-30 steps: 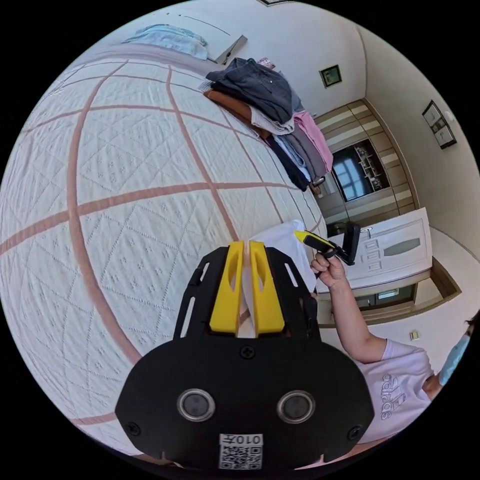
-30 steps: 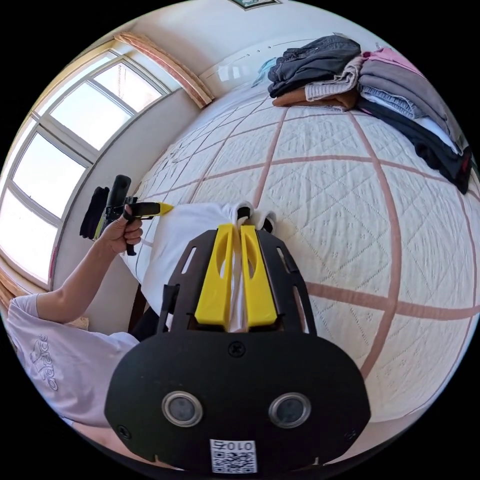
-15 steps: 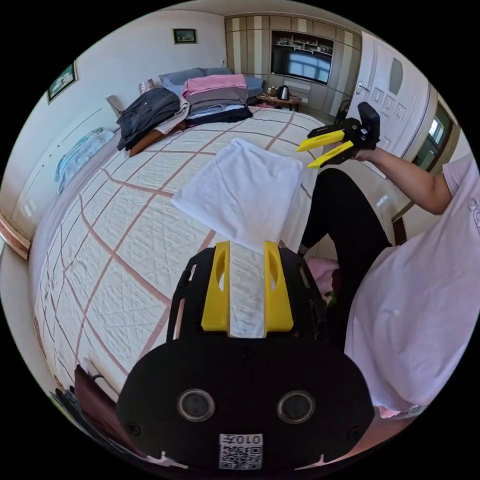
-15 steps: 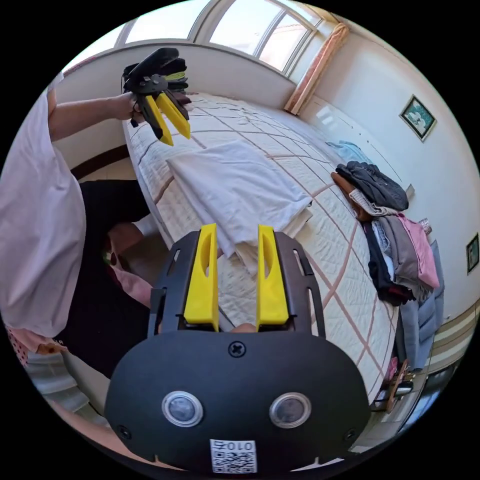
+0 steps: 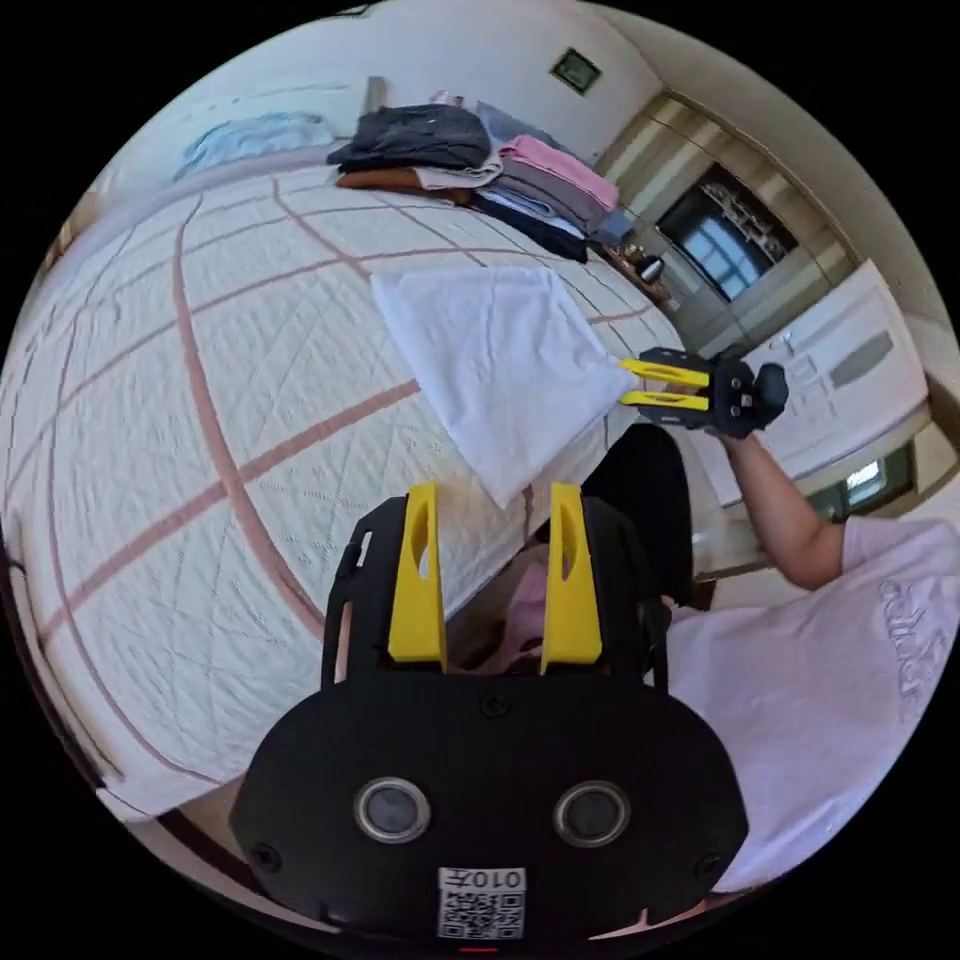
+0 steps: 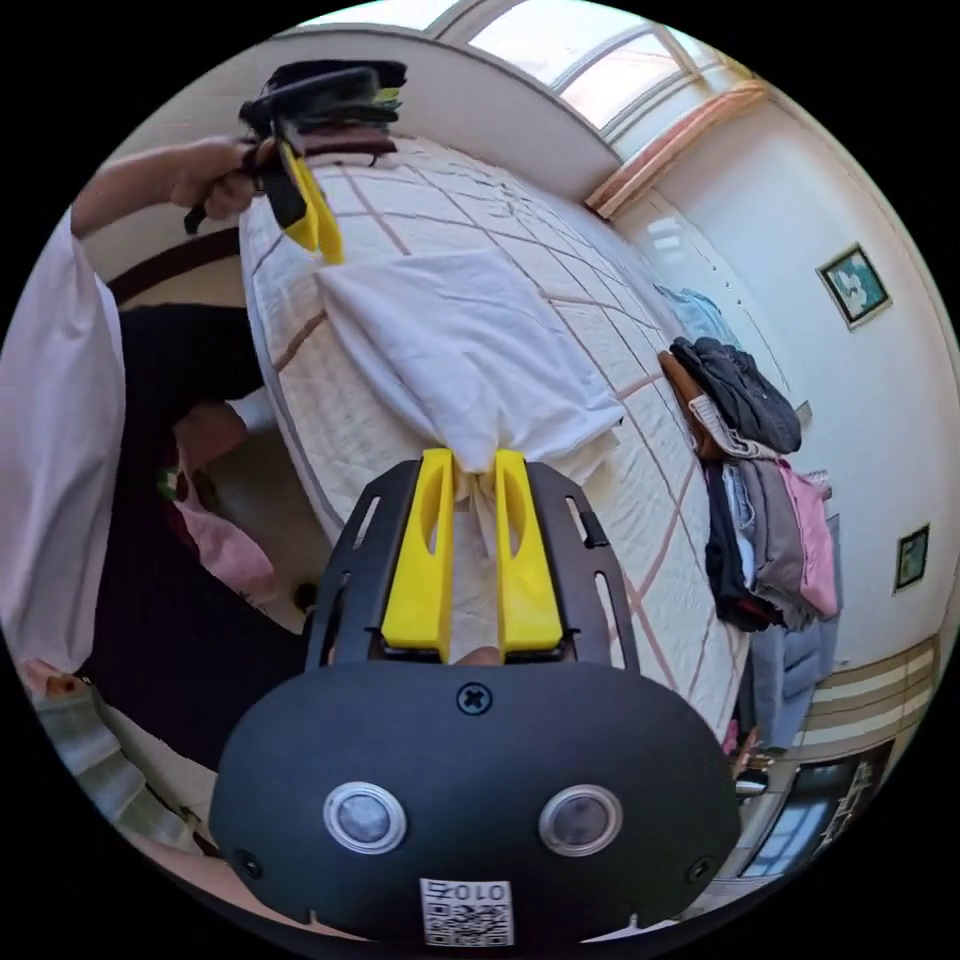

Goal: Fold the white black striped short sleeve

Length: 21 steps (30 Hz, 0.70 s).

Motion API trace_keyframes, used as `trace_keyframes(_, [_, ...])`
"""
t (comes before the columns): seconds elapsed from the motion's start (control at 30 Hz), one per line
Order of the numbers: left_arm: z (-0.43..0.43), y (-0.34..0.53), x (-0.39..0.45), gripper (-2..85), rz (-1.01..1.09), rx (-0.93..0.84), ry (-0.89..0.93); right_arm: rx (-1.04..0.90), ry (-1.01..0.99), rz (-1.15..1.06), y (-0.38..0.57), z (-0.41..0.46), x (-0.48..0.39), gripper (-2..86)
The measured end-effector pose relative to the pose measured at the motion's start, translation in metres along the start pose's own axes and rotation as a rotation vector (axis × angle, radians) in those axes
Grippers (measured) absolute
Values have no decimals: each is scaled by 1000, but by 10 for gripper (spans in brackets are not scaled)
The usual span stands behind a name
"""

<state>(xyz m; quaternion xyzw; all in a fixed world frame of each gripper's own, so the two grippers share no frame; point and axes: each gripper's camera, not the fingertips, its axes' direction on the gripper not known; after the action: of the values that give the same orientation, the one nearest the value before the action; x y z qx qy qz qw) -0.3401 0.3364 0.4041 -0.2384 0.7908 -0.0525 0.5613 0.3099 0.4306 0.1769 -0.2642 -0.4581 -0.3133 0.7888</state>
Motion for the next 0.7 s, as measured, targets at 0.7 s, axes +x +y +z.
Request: trace_keyframes(0.7, [-74,-27,-73,53,-377,179,554,89,-172,187,6,-36,117,45])
